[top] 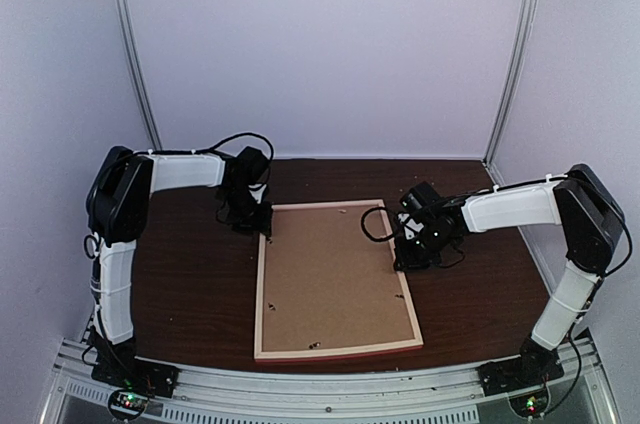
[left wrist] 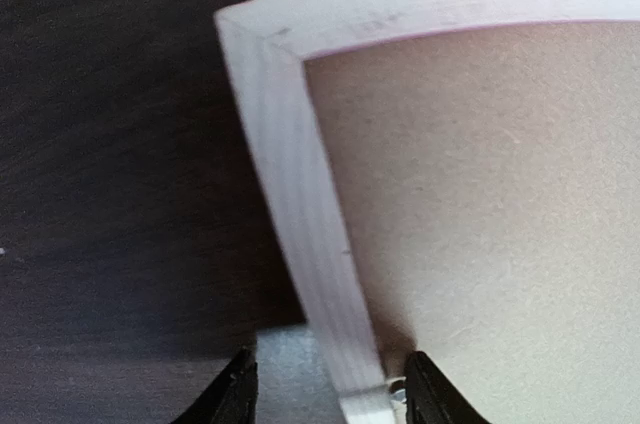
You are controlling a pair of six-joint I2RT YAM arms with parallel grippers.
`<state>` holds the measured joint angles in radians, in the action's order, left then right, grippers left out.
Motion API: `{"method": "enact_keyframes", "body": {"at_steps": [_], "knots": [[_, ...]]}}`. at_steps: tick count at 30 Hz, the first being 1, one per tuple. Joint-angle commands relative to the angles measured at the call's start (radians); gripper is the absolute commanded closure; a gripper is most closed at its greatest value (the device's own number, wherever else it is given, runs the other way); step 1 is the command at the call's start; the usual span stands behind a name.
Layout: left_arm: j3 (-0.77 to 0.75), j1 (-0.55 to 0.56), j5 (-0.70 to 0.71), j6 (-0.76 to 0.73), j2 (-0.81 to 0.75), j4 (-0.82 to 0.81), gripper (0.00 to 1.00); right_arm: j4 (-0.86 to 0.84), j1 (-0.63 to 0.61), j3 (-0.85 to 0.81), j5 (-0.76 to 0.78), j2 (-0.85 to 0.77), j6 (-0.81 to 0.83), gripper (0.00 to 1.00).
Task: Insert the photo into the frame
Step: Press the fastener onto the backboard.
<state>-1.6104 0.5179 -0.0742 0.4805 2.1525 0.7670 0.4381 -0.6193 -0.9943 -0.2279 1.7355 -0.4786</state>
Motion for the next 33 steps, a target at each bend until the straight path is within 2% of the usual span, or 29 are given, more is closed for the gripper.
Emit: {"method": "enact_keyframes", "body": {"at_steps": [1, 10, 20, 27, 33], "knots": [[0.035, 0.037, -0.087, -0.007, 0.089, 0.007, 0.48, 0.031, 0.000, 0.052, 0.004, 0.064, 0.037, 0.96], [0.035, 0.037, -0.090, 0.030, 0.078, -0.024, 0.48, 0.033, 0.001, 0.054, 0.005, 0.063, 0.039, 0.96], [0.110, 0.037, -0.051, 0.027, 0.048, -0.006, 0.59, 0.022, 0.001, 0.058, 0.001, 0.069, 0.038, 0.96], [0.140, 0.041, -0.057, 0.025, 0.031, -0.005, 0.61, 0.024, 0.001, 0.052, 0.001, 0.072, 0.039, 0.96], [0.168, 0.041, -0.069, 0.021, 0.004, -0.005, 0.68, 0.025, 0.001, 0.049, 0.001, 0.075, 0.040, 0.96]]}}
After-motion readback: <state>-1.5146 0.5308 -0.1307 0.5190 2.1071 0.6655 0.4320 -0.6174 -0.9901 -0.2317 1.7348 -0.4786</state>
